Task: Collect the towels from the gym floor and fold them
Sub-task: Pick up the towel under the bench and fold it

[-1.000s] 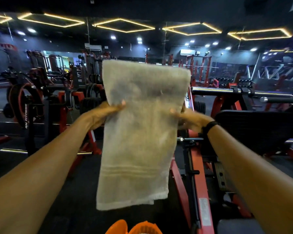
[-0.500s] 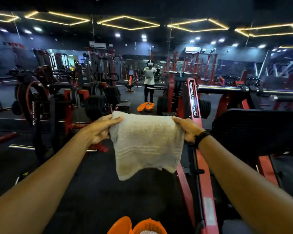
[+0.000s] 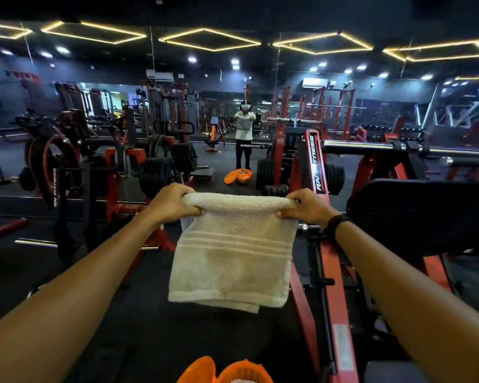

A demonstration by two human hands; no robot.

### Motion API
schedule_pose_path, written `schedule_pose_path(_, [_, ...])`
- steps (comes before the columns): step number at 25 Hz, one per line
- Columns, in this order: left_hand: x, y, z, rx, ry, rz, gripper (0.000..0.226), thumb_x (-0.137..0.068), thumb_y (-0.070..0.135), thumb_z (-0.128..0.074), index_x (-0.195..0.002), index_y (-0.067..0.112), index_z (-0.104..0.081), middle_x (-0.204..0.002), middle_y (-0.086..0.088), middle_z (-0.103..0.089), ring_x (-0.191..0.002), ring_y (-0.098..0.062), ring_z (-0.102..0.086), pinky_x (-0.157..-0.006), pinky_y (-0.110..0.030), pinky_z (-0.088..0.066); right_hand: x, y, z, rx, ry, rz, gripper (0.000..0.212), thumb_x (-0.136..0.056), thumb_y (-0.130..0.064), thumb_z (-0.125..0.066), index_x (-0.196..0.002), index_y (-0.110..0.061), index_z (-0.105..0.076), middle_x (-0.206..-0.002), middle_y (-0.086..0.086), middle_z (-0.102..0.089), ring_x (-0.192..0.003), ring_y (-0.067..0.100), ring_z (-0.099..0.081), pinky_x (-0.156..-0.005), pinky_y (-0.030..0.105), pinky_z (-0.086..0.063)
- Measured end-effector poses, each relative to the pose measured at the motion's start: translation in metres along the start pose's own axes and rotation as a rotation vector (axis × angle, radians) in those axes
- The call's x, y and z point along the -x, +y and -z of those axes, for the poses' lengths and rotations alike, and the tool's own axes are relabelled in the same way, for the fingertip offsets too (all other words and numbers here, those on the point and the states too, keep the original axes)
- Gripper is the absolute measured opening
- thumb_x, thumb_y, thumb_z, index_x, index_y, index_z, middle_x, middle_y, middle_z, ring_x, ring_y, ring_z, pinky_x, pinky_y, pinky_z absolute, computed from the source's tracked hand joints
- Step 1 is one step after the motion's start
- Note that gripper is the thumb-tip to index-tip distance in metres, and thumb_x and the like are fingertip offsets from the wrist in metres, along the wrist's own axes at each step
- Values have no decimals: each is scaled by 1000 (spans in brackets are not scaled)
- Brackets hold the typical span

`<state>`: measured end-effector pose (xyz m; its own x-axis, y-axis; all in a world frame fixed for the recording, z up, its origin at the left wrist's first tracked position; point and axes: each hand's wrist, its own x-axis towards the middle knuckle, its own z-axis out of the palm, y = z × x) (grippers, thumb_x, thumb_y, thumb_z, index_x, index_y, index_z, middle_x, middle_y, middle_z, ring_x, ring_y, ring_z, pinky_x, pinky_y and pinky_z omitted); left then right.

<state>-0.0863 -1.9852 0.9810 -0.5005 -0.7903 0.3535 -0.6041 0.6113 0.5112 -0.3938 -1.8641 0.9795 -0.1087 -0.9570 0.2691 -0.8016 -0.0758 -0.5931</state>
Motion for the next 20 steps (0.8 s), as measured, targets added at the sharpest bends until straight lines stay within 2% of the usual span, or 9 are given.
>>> schedule_pose_path(2, [5,4,5,188,-82,-1,29,-69,27,-83,-91,14,-71,-89,-4,-70,-88,-20,-64,-74,-31,-51,5,1,3,-15,11,26,27,-77,-17,-78,-63,-24,-57,-62,-10,-55,-53,-7,-54,-53,11,-38])
schedule_pose_path(4, [16,5,8,723,-158,88,53,-62,31,-84,-107,10,-67,-100,-8,-72,-94,-21,-68,-76,-28,-55,13,3,9,-437,-39,-7,8,-82,-12,-73,-85,-14,-65,-83,0,-67,-72,-4,-65,-64,16,-51])
schedule_pose_path(5, [19,-1,5,884,-173,146,66,-56,38,-87,-112,12,-65,-106,-7,-72,-98,-21,-68,-79,-30,-56,15,7,9,-627,-91,-34,20,-82,-10,-71,-102,-12,-65,-98,4,-70,-87,5,-68,-74,24,-55])
schedule_pose_path(8, [26,-11,-19,737,-306,221,80,-49,46,-91,-119,21,-61,-114,-3,-70,-106,-21,-66,-92,-45,-52,22,13,-11,-561,-314,-132,54,-74,-10,-76,-124,-18,-57,-119,4,-66,-110,20,-63,-92,43,-53])
schedule_pose_path(11, [31,-14,-31,878,-120,325,62,-59,43,-85,-112,15,-66,-106,-6,-72,-98,-24,-68,-88,-44,-54,21,18,-26,-737,-165,-160,45,-83,-13,-71,-126,-12,-57,-122,11,-65,-110,26,-64,-94,48,-51])
schedule_pose_path(14, [40,-17,-34,771,-352,422,42,-76,37,-72,-109,12,-65,-105,-7,-72,-97,-23,-67,-75,-32,-54,19,10,-18,-772,-111,-261,42,-88,-24,-66,-125,-7,-57,-120,12,-66,-103,26,-65,-93,44,-52])
schedule_pose_path(16, [43,-21,-41,787,-285,485,34,-81,35,-69,-103,8,-67,-103,-12,-71,-90,-23,-68,-71,-31,-53,19,7,-27,-634,-41,-356,44,-88,-22,-66,-123,1,-56,-118,17,-64,-95,25,-64,-91,42,-53])
schedule_pose_path(18, [45,-19,-44,884,-195,523,34,-82,26,-71,-109,6,-64,-109,-14,-69,-91,-22,-67,-72,-32,-54,21,9,-35,-625,17,-409,66,-83,-19,-72,-137,3,-41,-128,17,-56,-105,27,-59,-97,46,-49])
schedule_pose_path(20, [46,-19,-43,920,-195,465,60,-73,10,-78,-125,9,-47,-120,-10,-61,-105,-22,-62,-76,-34,-55,22,14,-35,-725,-68,-376,103,-74,-4,-78,-152,-13,-10,-142,10,-40,-124,28,-48,-106,48,-41])
